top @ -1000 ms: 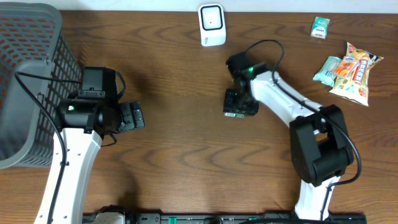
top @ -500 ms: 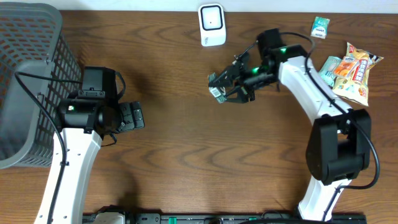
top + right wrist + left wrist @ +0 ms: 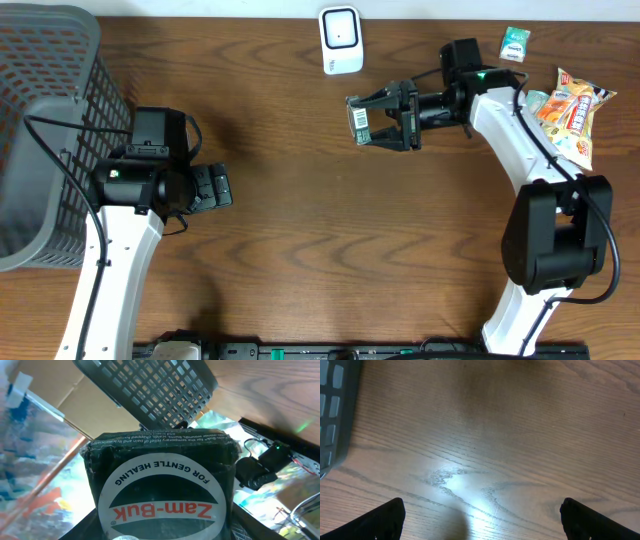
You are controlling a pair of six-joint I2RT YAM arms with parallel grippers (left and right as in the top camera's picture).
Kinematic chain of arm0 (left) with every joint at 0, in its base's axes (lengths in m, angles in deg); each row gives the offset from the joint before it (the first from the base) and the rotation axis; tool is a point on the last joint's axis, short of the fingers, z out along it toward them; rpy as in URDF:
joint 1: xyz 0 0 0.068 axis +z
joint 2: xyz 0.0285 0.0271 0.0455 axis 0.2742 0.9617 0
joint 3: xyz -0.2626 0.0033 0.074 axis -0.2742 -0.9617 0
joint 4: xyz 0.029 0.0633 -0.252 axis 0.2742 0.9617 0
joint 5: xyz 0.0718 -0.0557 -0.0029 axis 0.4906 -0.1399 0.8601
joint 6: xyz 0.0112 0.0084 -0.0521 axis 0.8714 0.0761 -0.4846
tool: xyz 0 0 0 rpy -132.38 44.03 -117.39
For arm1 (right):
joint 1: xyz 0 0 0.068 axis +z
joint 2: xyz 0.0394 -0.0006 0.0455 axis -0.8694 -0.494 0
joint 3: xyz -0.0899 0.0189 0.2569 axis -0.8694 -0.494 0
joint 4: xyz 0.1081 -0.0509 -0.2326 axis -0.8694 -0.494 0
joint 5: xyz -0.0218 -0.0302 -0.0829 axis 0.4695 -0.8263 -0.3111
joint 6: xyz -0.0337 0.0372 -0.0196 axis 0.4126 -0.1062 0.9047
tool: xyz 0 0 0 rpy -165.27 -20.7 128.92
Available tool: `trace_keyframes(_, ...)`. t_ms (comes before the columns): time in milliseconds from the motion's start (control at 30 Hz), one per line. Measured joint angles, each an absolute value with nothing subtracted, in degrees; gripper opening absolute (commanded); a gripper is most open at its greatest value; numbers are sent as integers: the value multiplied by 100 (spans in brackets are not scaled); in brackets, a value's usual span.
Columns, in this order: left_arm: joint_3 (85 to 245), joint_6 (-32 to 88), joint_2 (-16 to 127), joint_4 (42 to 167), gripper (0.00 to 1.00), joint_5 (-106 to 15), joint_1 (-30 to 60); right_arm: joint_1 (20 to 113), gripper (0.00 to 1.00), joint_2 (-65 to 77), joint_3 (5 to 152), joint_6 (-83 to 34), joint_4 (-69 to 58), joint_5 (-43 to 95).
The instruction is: Scan the item barcode
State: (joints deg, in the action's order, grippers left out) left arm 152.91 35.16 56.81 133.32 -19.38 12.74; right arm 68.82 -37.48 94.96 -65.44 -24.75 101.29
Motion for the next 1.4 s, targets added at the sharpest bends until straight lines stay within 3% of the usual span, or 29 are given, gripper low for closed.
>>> trace_keyframes(433,15291,3516,5681,13332,98,-1938,1274,6895,55,-3748,9501,-6728,-1649,9181)
trace_keyframes(600,15291,3516,5681,13332,98,-1936,1274,7173,56,-3748,9501,-6402,-803,7484)
trace_keyframes(767,15291,3516,5681,13330,98,-1936,1274,7859,53,-3748,9501,-5849,-525,4862)
trace_keyframes(1033,15291,3516,5681,13332,97,-1936,1274,8755,61,-3748,9501,-4660,981,1535)
trace_keyframes(1400,15291,3516,5681,13332,98,-1936,1274,8523,66,-4565,10012,-3591,2832,344)
